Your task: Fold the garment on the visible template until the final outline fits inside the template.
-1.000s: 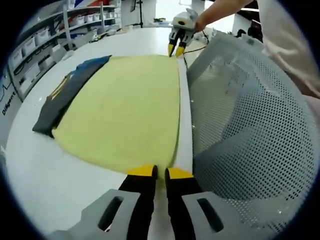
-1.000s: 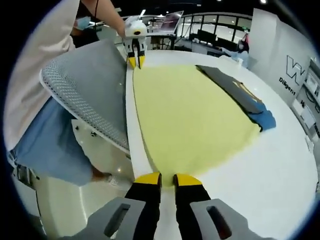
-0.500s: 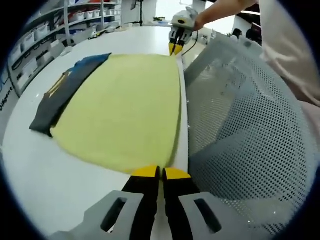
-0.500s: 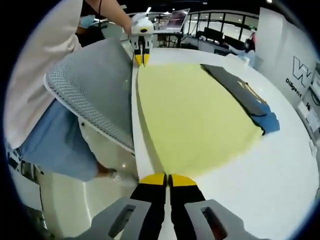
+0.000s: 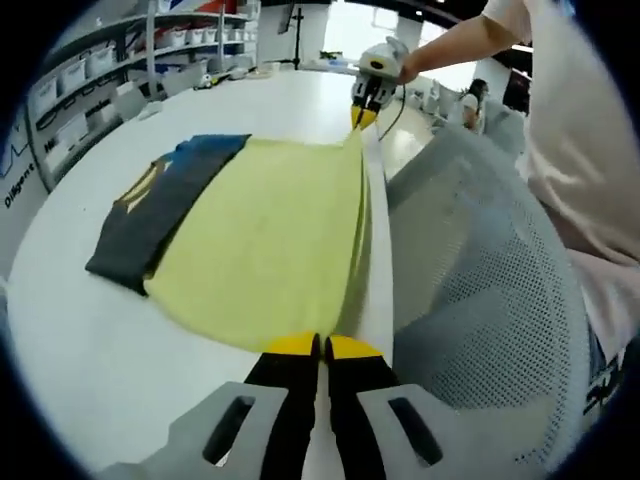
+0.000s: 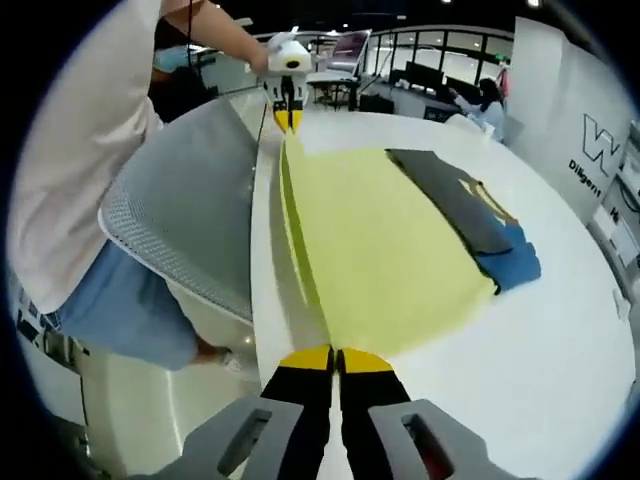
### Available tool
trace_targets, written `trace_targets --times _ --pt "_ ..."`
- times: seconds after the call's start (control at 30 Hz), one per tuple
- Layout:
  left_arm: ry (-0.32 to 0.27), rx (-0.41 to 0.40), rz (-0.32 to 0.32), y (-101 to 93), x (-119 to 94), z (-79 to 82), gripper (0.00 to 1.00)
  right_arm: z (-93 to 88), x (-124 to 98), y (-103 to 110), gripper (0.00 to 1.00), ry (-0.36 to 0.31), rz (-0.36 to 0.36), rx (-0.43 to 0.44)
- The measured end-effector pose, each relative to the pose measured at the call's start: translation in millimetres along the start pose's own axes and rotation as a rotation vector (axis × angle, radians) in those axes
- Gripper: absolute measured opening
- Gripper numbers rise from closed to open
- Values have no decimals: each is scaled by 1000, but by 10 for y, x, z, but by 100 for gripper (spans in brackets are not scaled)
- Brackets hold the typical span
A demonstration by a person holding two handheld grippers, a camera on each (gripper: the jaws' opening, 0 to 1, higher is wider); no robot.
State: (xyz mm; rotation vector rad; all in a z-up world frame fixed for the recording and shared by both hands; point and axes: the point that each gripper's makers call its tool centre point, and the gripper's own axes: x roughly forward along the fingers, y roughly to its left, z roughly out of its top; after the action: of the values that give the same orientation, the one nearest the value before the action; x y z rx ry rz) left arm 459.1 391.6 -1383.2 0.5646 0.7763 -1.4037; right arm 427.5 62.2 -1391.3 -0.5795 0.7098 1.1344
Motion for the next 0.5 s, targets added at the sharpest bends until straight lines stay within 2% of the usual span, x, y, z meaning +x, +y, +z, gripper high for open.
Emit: trace_targets --times 0.5 --pt "-42 18 55 614 -348 509 1 384 -248 -729 0 -43 -60 -21"
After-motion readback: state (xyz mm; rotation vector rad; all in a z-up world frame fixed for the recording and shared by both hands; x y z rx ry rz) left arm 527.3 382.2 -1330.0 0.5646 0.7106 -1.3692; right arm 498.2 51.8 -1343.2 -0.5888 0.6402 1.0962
